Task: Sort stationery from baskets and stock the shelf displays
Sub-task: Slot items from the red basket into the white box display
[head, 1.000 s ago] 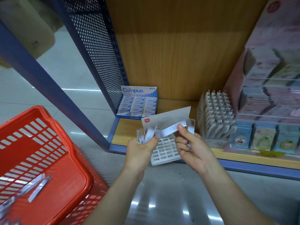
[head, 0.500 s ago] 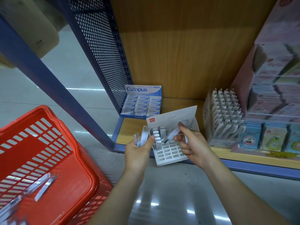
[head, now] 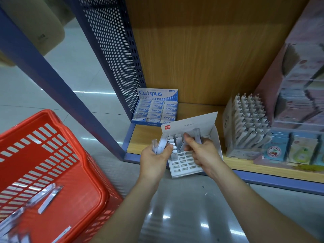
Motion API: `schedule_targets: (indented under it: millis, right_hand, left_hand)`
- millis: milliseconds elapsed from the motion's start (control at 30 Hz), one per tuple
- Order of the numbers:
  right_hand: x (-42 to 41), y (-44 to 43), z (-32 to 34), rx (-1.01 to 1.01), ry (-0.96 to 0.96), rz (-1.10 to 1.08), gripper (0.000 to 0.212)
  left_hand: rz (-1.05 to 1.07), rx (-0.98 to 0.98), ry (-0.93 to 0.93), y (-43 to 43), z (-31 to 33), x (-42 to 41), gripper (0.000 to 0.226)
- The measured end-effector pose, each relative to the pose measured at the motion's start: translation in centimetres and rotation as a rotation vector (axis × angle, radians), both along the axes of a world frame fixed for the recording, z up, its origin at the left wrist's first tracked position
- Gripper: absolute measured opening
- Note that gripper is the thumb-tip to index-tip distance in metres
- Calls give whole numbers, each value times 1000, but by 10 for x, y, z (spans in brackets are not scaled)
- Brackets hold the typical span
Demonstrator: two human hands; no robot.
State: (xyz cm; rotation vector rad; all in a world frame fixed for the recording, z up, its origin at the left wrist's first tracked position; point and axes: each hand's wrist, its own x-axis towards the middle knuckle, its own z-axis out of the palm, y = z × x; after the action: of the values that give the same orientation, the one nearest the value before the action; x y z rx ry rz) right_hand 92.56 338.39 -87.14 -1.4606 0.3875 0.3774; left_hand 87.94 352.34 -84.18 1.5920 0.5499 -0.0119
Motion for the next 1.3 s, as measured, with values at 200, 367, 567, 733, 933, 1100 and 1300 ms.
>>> schedule_targets:
  millis: [200, 367, 567, 733, 933, 1100, 1300]
  right_hand:
    - [-2, 7, 5, 59, 29, 58, 23]
    - [0, 2, 4, 178, 96, 22, 20]
    - [0, -4, 3, 186, 121, 32, 21]
    - [-1, -4, 8, 175, 93, 52, 16]
    - [-1, 3, 20, 3, -106, 74, 14]
    - [2, 3, 18, -131, -190, 160, 9]
    - [0, -7, 17, -83, -166, 199, 14]
  left_hand:
    - [-67, 54, -25, -8, 6, 18, 7]
    - [-182, 101, 19, -8, 7, 29, 2]
    - [-165, 79, 74, -6, 6, 35, 7]
    - [-188, 12, 97, -6, 5, 35, 8]
    - [-91, 21, 75, -4, 1, 39, 5]
    - [-117, -20, 98, 2, 2, 38, 13]
    - [-111, -39, 77, 0, 1, 34, 11]
